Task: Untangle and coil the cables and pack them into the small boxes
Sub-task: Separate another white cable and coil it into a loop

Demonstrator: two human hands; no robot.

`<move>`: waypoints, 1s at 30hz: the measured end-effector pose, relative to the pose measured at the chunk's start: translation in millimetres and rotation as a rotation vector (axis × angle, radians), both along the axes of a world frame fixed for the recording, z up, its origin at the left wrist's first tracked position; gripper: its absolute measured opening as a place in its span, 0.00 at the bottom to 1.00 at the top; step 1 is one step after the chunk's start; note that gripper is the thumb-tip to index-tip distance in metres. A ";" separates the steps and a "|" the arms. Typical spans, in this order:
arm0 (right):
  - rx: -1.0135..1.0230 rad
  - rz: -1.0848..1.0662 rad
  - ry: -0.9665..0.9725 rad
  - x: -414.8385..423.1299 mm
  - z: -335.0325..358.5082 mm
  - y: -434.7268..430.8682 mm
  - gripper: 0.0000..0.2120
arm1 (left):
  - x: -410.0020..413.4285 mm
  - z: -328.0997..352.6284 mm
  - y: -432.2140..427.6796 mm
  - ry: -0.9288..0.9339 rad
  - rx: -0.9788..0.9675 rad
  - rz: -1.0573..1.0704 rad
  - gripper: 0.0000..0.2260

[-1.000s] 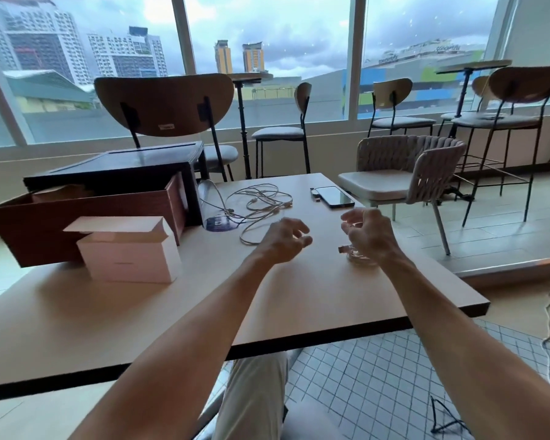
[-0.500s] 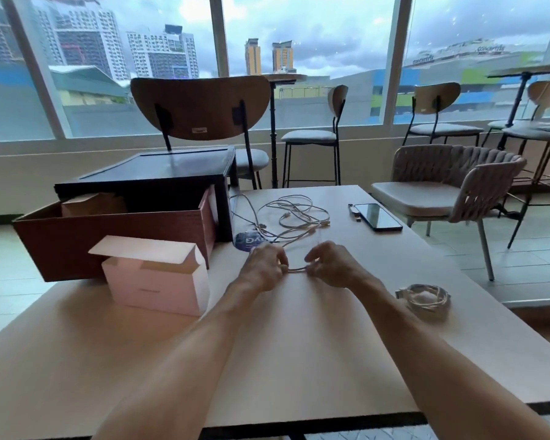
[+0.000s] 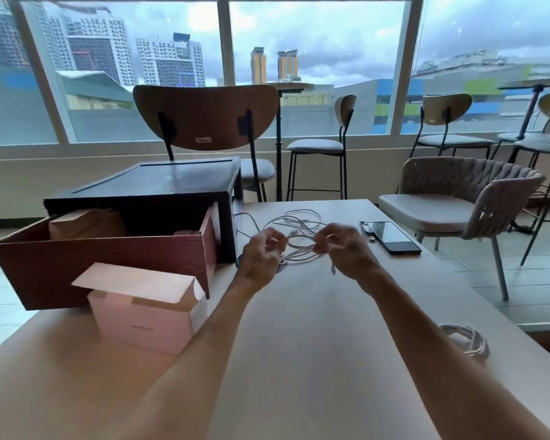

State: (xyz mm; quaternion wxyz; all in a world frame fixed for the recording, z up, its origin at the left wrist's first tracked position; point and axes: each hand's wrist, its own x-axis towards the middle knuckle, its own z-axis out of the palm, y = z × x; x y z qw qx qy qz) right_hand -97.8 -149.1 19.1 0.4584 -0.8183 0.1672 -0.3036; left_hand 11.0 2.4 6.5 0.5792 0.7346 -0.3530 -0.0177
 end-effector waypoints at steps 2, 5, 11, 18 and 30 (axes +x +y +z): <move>-0.053 0.014 0.070 0.6 -8.3 -1.8 0.07 | 3.5 -10.5 1.6 -0.067 0.076 0.022 0.06; -0.151 0.046 0.151 -4.5 -21.6 0.6 0.10 | 3.7 -21.6 7.7 -0.220 0.247 0.098 0.05; -0.325 0.118 0.225 -25.8 -27.6 19.8 0.06 | -14.8 -26.3 20.6 -0.270 0.571 0.091 0.08; -0.340 -0.045 0.266 -94.1 7.9 5.2 0.04 | -72.9 -9.5 13.0 -0.320 0.522 -0.145 0.09; -0.010 -0.365 0.612 -221.9 -16.2 -29.6 0.09 | -199.1 -26.7 -53.0 0.111 0.352 -0.409 0.10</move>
